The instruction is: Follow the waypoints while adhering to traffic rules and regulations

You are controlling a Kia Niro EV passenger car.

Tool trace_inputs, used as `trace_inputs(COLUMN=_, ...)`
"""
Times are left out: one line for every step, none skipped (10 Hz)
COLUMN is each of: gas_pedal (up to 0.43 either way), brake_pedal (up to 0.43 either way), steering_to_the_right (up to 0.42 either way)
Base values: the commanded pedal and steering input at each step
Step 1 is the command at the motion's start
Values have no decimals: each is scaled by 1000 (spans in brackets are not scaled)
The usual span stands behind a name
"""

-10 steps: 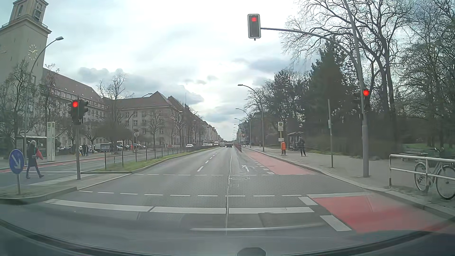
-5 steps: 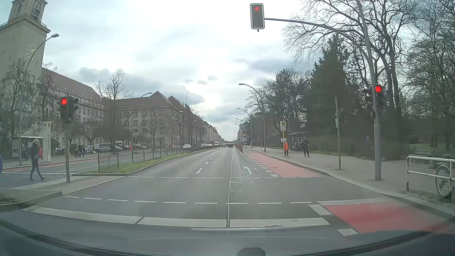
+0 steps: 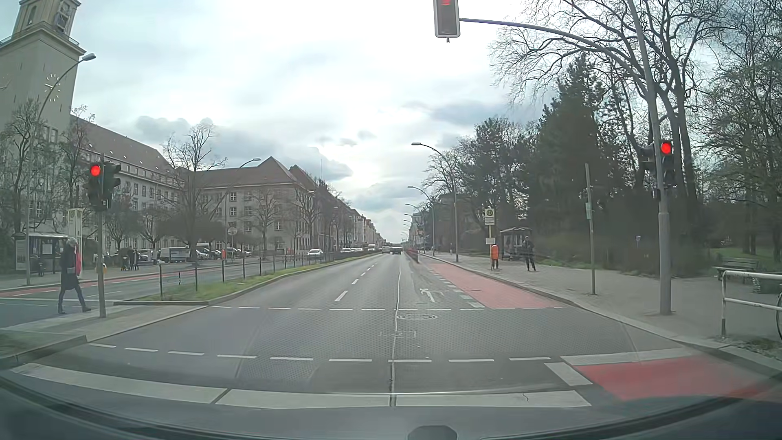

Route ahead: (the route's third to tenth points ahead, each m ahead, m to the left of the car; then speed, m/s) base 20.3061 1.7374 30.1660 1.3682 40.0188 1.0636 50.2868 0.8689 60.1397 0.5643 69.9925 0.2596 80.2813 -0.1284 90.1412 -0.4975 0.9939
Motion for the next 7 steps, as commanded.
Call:
trace_inputs(gas_pedal=0, brake_pedal=177, steering_to_the_right=-8)
trace_inputs(gas_pedal=0, brake_pedal=183, steering_to_the_right=-8)
trace_inputs(gas_pedal=0, brake_pedal=189, steering_to_the_right=-8)
trace_inputs(gas_pedal=0, brake_pedal=189, steering_to_the_right=-8)
trace_inputs(gas_pedal=0, brake_pedal=189, steering_to_the_right=-8)
trace_inputs(gas_pedal=0, brake_pedal=189, steering_to_the_right=-8)
trace_inputs(gas_pedal=0, brake_pedal=189, steering_to_the_right=-8)
